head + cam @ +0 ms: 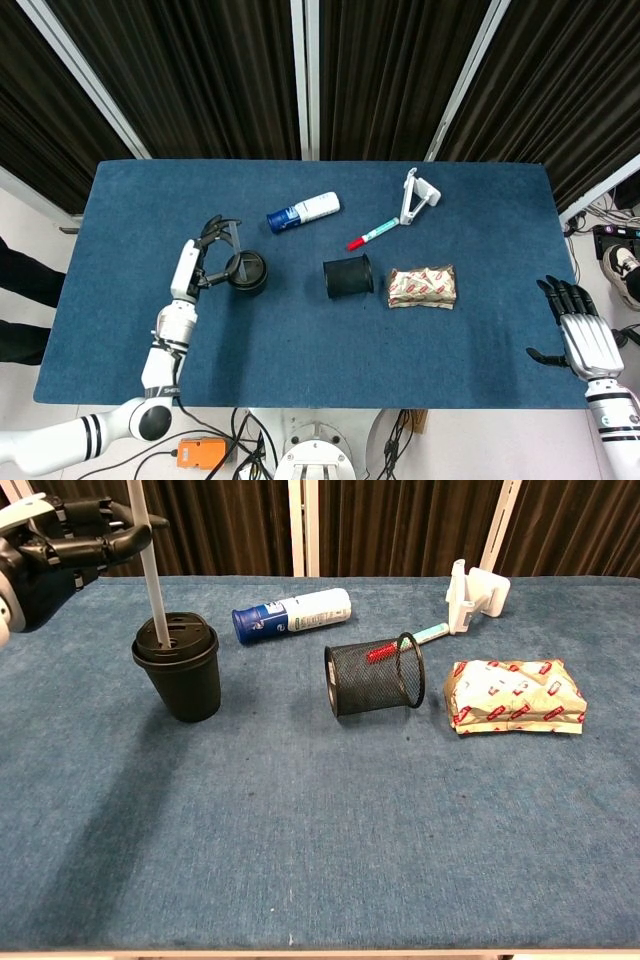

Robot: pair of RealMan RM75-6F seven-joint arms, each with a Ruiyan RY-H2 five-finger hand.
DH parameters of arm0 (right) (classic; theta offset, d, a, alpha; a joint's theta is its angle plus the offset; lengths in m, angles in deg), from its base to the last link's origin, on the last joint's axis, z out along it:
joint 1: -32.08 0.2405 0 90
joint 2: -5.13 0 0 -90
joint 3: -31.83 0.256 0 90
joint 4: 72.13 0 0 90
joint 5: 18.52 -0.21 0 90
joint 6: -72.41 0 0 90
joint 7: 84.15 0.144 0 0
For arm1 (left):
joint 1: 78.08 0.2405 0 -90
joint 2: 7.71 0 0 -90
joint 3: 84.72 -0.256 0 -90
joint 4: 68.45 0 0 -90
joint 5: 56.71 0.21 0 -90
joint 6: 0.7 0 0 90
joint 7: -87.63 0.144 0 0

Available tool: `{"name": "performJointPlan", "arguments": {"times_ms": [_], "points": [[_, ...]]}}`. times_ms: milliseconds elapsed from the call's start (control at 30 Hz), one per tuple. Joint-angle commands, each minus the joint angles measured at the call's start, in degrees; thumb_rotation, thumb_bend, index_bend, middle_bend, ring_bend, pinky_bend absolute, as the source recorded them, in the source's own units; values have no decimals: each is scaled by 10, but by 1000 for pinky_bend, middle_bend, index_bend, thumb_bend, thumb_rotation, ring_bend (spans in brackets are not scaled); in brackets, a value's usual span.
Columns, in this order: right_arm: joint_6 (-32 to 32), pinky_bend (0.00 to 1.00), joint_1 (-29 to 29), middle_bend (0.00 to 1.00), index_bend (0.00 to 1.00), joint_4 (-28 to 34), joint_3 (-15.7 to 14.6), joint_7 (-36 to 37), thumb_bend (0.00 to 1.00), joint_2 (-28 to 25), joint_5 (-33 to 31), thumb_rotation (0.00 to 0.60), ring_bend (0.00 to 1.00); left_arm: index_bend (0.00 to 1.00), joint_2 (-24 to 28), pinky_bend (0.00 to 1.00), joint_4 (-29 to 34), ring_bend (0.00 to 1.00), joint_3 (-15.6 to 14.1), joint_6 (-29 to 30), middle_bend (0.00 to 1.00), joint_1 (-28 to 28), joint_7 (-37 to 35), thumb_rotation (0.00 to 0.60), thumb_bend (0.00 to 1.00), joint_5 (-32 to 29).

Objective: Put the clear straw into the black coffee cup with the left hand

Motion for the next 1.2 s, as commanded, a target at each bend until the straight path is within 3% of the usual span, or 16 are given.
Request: {"name": "performJointPlan", "arguments": {"times_ms": [33,500,600,767,833,1067,1200], "points": [[0,25,0,66,0,0,0,1,221,0,0,600,0,596,-3,0,-7,0,0,-3,241,-1,-4,600,419,-1],[6,25,-3,66,0,-1,0,5,221,-1,1,600,0,581,-32,0,-61,0,-16,18,234,5,-18,600,421,31],[8,25,-4,66,0,-1,0,6,221,-2,2,600,0,516,-34,0,-71,0,-26,16,223,7,-21,600,421,38],[10,25,-6,66,0,-1,0,6,221,-2,2,600,0,224,-33,0,-76,0,-37,20,163,13,-21,600,386,48],[11,25,-6,66,0,0,0,6,221,-2,3,600,0,161,-30,0,-74,0,-39,22,157,15,-20,600,354,52],[16,24,-7,66,0,4,1,6,221,-6,5,600,0,110,-8,0,-59,0,-50,40,134,23,12,600,304,74],[20,25,-7,66,0,5,4,10,221,-12,6,600,0,109,54,0,-30,0,-70,48,133,42,63,600,278,88]]}}
